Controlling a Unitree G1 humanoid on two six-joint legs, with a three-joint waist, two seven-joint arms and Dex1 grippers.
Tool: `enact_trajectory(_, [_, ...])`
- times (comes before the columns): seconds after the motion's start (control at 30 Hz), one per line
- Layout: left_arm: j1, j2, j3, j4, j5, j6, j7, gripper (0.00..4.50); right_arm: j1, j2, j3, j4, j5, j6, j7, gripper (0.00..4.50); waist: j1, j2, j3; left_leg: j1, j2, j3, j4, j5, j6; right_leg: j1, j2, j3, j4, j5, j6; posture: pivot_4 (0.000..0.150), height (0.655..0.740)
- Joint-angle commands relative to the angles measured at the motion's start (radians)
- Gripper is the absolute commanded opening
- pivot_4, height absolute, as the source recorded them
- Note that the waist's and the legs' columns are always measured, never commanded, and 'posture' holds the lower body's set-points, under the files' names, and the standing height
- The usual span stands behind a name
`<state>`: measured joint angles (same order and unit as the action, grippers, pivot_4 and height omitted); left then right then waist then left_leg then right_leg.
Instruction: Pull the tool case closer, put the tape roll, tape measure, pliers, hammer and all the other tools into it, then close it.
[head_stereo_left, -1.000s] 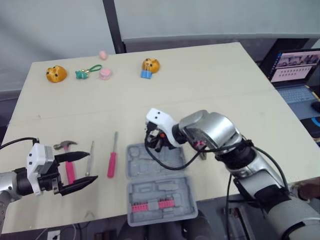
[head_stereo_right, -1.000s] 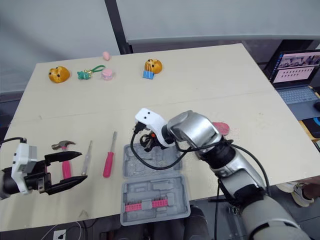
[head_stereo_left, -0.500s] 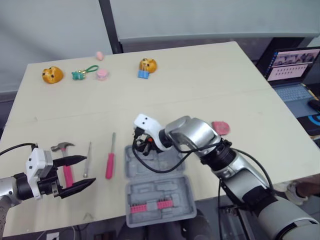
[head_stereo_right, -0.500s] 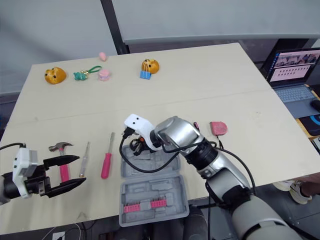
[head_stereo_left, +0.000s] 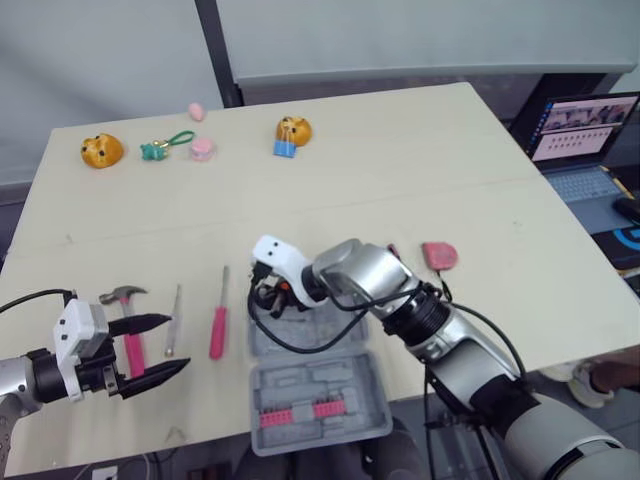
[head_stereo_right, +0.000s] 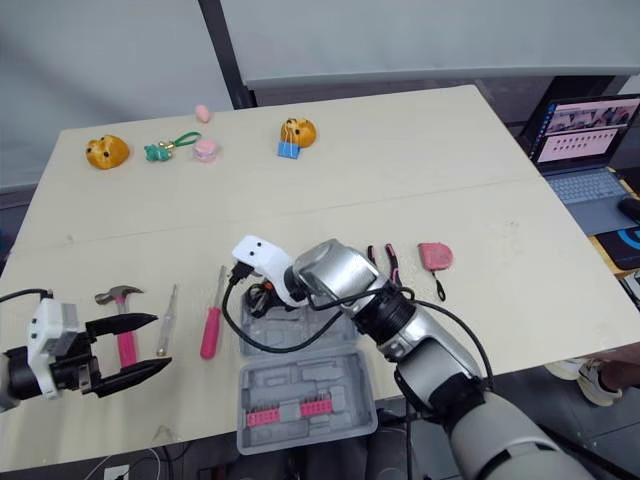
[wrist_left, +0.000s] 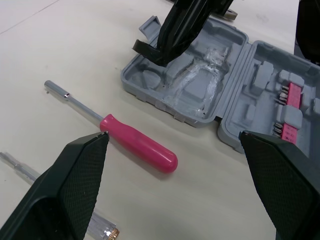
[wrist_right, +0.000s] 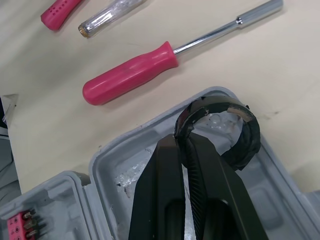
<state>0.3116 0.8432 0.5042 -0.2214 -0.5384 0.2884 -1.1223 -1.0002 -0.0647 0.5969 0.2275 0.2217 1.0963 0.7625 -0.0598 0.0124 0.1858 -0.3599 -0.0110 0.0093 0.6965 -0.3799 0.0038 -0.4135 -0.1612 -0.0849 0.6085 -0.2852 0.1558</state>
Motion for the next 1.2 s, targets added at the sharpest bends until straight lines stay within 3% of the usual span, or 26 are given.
enact_trajectory(0.03, [0.008, 0.01, 0.023, 0.006, 0.018, -0.017, 0.003, 4.5, -0.006, 0.025, 0.02, -0.01, -0.009, -0.018, 0.01, 0.03, 0.0, 0.0, 0.0, 0.0, 0.0, 0.0, 0.0, 0.0, 0.0, 0.0, 0.0, 0.0, 0.0, 0.0, 0.0, 0.15, 0.74])
enact_trajectory(1.2, [0.047, -0.027, 0.012, -0.044, 0.018, -0.014, 0.028, 4.5, -0.082, 0.072, 0.136, 0.111, -0.131, -0.08, 0.075, 0.03, 0.0, 0.0, 0.0, 0.001, 0.006, 0.001, 0.0, -0.002, -0.003, 0.0, -0.001, -0.02, 0.002, 0.0, -0.007, 0.15, 0.74])
